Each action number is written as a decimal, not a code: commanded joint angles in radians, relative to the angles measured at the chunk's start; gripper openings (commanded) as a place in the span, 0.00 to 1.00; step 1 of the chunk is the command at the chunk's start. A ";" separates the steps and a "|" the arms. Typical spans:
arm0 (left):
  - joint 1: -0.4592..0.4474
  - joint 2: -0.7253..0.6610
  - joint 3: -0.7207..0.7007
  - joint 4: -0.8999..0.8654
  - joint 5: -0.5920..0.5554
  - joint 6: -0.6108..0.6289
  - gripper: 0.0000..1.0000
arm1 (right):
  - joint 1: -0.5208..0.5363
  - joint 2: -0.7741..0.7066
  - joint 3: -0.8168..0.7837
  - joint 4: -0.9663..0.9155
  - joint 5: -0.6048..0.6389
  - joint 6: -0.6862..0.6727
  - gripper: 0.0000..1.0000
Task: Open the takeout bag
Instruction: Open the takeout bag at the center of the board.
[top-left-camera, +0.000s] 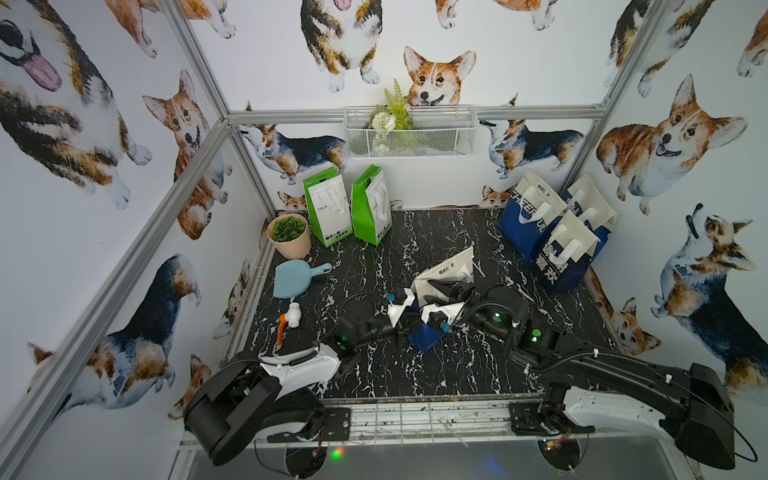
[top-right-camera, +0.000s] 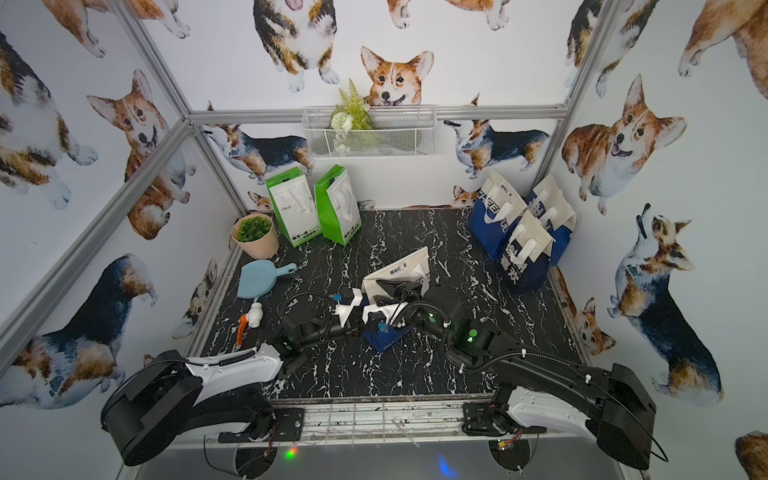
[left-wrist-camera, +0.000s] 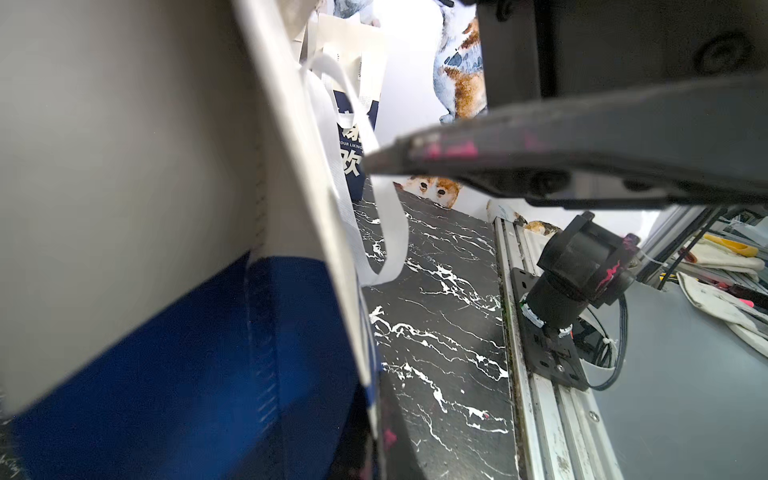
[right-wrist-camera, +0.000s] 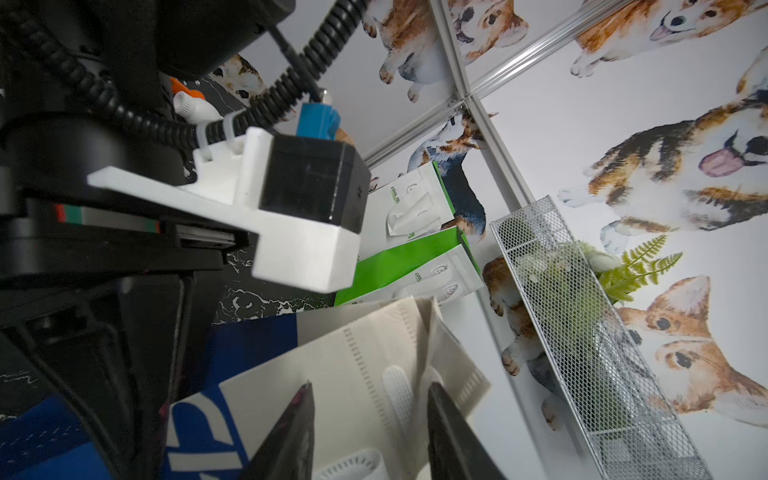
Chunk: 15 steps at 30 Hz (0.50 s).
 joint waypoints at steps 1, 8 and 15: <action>-0.001 -0.004 0.010 0.045 0.012 0.013 0.00 | 0.000 0.016 0.008 0.096 0.028 -0.030 0.45; 0.000 -0.004 0.010 0.044 0.011 0.015 0.00 | 0.000 0.052 0.022 0.130 0.073 -0.028 0.42; 0.000 -0.003 0.011 0.040 0.012 0.016 0.00 | -0.007 0.048 0.031 0.152 0.101 -0.004 0.39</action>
